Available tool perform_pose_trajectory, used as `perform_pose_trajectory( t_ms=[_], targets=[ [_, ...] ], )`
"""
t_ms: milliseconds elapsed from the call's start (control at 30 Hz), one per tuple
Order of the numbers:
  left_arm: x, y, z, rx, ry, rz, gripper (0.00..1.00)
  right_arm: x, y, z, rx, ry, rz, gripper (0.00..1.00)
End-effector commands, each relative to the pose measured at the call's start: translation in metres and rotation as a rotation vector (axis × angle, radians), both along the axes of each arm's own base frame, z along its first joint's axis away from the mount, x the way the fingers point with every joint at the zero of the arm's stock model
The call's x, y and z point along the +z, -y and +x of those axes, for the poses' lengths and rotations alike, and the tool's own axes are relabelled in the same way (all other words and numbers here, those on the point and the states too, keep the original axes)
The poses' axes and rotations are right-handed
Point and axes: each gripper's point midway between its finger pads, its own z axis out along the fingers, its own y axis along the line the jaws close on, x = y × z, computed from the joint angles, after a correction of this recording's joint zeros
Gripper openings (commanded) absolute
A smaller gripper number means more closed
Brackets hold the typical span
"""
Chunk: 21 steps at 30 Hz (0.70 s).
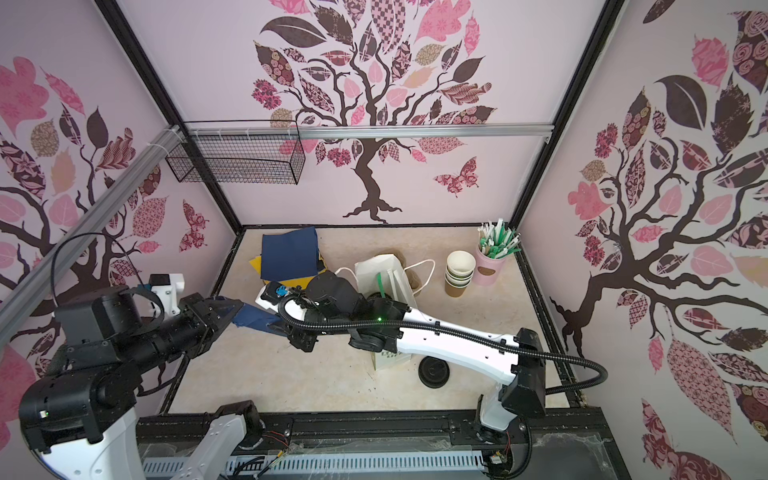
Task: Pack the takeout coffee
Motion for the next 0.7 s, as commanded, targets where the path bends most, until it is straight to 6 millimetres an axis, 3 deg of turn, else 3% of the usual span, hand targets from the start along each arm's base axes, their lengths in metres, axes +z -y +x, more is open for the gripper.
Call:
perform_pose_trajectory(
  t_ms=[0,33,133,233,267,367,433,567,667],
  targets=[
    [0.008,0.003,-0.003,-0.006,0.028,-0.013,0.00,0.018,-0.003,-0.006,0.029,-0.001,0.051,0.04],
    [0.010,0.002,-0.001,-0.004,0.036,-0.012,0.00,0.021,-0.001,-0.008,0.030,-0.010,0.061,0.00],
    [0.024,-0.006,0.010,0.036,0.109,0.020,0.38,0.036,0.009,-0.013,0.030,-0.042,0.111,0.00],
    [0.051,-0.025,0.026,0.121,0.238,0.099,0.68,0.053,0.025,-0.015,-0.009,-0.125,0.169,0.00],
    [0.060,-0.032,0.030,0.150,0.278,0.135,0.96,0.058,0.030,-0.012,-0.031,-0.168,0.183,0.00],
    [0.090,-0.052,0.038,0.231,0.405,0.272,0.97,0.070,0.050,0.001,-0.101,-0.379,0.208,0.00],
    [0.106,-0.052,0.039,0.207,0.509,0.354,0.97,0.077,0.063,0.003,-0.109,-0.493,0.220,0.00],
    [0.120,-0.014,0.024,-0.030,0.733,0.446,0.97,0.096,0.086,-0.003,-0.100,-0.469,0.213,0.00],
    [0.116,0.027,-0.004,-0.279,0.909,0.439,0.97,0.108,0.106,0.002,-0.102,-0.394,0.195,0.00]
  ],
)
